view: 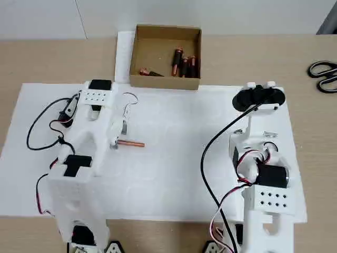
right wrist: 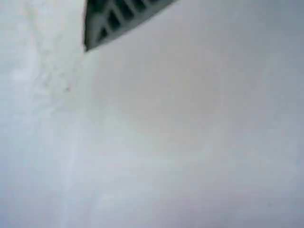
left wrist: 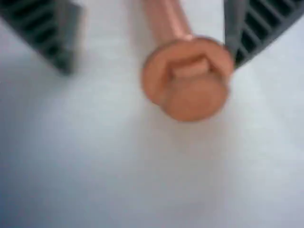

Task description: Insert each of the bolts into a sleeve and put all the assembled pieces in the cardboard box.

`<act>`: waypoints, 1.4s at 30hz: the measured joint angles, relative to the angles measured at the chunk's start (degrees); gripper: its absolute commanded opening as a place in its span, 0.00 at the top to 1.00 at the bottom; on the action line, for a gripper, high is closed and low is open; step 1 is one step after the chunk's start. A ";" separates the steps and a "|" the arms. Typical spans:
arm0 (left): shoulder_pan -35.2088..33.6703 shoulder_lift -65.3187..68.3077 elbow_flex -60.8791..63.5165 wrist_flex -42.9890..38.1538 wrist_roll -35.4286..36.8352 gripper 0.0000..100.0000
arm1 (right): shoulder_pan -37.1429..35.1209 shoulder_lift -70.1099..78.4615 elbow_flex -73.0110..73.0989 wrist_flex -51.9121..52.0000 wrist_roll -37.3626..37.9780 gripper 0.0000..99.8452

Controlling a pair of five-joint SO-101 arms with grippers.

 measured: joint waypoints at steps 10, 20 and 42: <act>0.97 4.66 -11.16 4.48 0.18 0.99 | 0.00 0.00 0.00 0.00 0.00 0.83; 0.00 4.57 -27.08 5.45 -6.15 0.99 | -3.43 0.00 0.00 0.00 0.00 0.83; -26.37 -49.85 -3.52 6.07 -49.23 0.99 | -28.13 40.44 -32.44 -11.34 -8.53 0.71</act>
